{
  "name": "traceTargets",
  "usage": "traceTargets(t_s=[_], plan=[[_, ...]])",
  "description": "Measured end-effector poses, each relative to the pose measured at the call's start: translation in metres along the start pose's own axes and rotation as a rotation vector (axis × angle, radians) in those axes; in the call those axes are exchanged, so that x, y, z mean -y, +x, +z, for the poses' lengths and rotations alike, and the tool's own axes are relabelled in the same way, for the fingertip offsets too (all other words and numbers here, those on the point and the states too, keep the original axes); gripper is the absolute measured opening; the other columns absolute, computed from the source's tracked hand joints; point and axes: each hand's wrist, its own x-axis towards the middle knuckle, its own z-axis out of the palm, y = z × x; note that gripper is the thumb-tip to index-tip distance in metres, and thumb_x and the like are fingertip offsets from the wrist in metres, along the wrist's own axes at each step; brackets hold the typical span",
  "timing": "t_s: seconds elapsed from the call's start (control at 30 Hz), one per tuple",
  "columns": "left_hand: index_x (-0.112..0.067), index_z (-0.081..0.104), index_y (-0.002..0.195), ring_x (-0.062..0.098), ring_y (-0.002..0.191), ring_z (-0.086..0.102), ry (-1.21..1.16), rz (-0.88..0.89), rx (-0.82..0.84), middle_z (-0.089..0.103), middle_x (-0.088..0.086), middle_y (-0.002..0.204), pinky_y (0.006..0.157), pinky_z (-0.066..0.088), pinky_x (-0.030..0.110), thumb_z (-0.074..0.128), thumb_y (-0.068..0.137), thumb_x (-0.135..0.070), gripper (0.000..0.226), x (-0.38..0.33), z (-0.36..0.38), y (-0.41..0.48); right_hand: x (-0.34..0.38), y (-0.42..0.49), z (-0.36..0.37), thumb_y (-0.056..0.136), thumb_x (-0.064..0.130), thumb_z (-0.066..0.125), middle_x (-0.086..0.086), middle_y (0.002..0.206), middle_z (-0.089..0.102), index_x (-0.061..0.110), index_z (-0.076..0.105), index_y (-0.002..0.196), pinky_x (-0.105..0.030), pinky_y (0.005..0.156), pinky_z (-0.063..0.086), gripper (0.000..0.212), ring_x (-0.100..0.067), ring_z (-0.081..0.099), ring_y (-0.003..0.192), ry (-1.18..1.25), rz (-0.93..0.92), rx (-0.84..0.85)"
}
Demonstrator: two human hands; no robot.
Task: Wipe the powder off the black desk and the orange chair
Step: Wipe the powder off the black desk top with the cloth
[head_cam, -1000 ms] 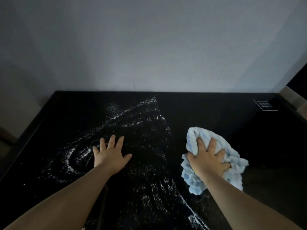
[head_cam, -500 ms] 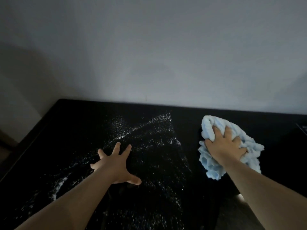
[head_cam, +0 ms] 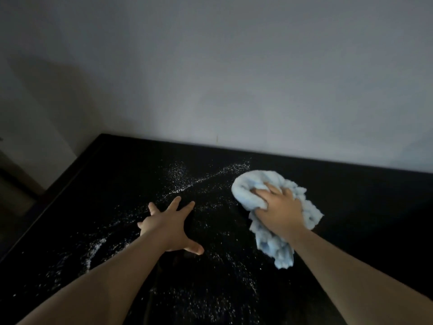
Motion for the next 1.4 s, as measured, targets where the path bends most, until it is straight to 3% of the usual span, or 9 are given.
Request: traceTargets(t_s=[0.1, 0.17, 0.2, 0.33, 0.53, 0.67, 0.87, 1.17, 1.4], plan=[[-0.047, 0.005, 0.147, 0.036, 0.143, -0.01, -0.032, 0.046, -0.031, -0.008, -0.015, 0.157, 0.109, 0.019, 0.064, 0.062, 0.071, -0.069, 0.098, 0.002, 0.008, -0.016, 0.002, -0.036, -0.018, 0.084, 0.021, 0.053, 0.01, 0.101, 0.069, 0.033, 0.067, 0.1, -0.027, 0.081, 0.048, 0.025, -0.019, 0.062, 0.096, 0.285, -0.07, 0.052], [-0.042, 0.022, 0.146, 0.028, 0.145, -0.004, -0.092, 0.106, -0.055, 0.003, -0.013, 0.158, 0.113, 0.012, 0.058, 0.059, 0.081, -0.058, 0.077, 0.006, 0.014, -0.03, 0.0, -0.056, -0.04, 0.078, 0.009, 0.057, 0.011, 0.068, 0.069, 0.029, 0.07, 0.074, -0.009, 0.056, 0.044, 0.025, -0.003, 0.065, 0.067, 0.536, 0.011, 0.11], [-0.039, 0.034, 0.142, 0.024, 0.146, 0.005, -0.137, 0.141, -0.072, 0.013, -0.011, 0.157, 0.115, 0.014, 0.051, 0.058, 0.085, -0.053, 0.064, 0.008, 0.016, -0.037, 0.0, -0.064, -0.05, 0.078, 0.007, 0.056, 0.015, 0.062, 0.067, 0.031, 0.067, 0.068, -0.005, 0.05, 0.04, 0.028, 0.003, 0.063, 0.06, 0.6, 0.041, 0.11], [-0.033, 0.058, 0.124, 0.005, 0.124, 0.046, -0.278, 0.226, -0.244, 0.048, -0.014, 0.138, 0.102, 0.038, 0.021, 0.055, 0.091, -0.04, 0.034, 0.017, 0.018, -0.072, 0.012, -0.09, -0.08, 0.078, 0.011, 0.058, 0.022, 0.069, 0.066, 0.042, 0.066, 0.081, -0.004, 0.057, 0.041, 0.032, 0.009, 0.061, 0.069, 0.779, 0.099, -0.034], [-0.03, 0.067, 0.109, -0.001, 0.095, 0.056, -0.435, 0.211, -0.405, 0.063, -0.017, 0.107, 0.08, 0.042, 0.014, 0.056, 0.091, -0.034, 0.021, 0.041, 0.008, -0.125, 0.07, -0.119, -0.107, 0.08, 0.008, 0.058, 0.015, 0.084, 0.068, 0.033, 0.067, 0.091, -0.012, 0.065, 0.043, 0.029, 0.002, 0.062, 0.079, 0.953, 0.048, -0.105], [-0.036, 0.064, 0.078, -0.003, 0.075, 0.059, -0.534, 0.187, -0.461, 0.064, -0.018, 0.079, 0.061, 0.04, 0.006, 0.059, 0.088, -0.029, 0.014, 0.073, -0.003, -0.155, 0.124, -0.14, -0.116, 0.081, 0.009, 0.055, 0.014, 0.078, 0.07, 0.038, 0.066, 0.083, -0.016, 0.065, 0.047, 0.031, -0.001, 0.066, 0.076, 1.059, 0.032, -0.105], [-0.03, 0.062, 0.062, 0.002, 0.062, 0.066, -0.697, 0.169, -0.475, 0.069, -0.006, 0.065, 0.064, 0.051, 0.017, 0.062, 0.082, -0.013, 0.026, 0.153, -0.009, -0.184, 0.241, -0.168, -0.1, 0.077, 0.006, 0.056, 0.014, 0.079, 0.071, 0.039, 0.067, 0.083, -0.012, 0.062, 0.047, 0.035, 0.0, 0.066, 0.074, 1.137, -0.02, -0.057], [-0.024, 0.064, 0.065, -0.005, 0.045, 0.056, -0.836, 0.113, -0.526, 0.066, -0.008, 0.056, 0.049, 0.042, 0.009, 0.062, 0.082, -0.01, 0.022, 0.338, -0.002, -0.221, 0.446, -0.209, -0.049, 0.077, 0.005, 0.053, 0.008, 0.072, 0.07, 0.036, 0.069, 0.075, -0.015, 0.056, 0.048, 0.035, -0.003, 0.064, 0.064, 1.221, 0.043, 0.022], [-0.024, 0.063, 0.061, 0.006, 0.059, 0.063, -0.913, 0.06, -0.56, 0.067, -0.006, 0.056, 0.068, 0.053, 0.025, 0.061, 0.079, -0.005, 0.026, 0.432, -0.006, -0.225, 0.533, -0.216, -0.018, 0.078, 0.006, 0.055, 0.014, 0.075, 0.069, 0.033, 0.068, 0.088, -0.01, 0.056, 0.045, 0.032, 0.002, 0.064, 0.068, 1.2, 0.075, 0.076]])
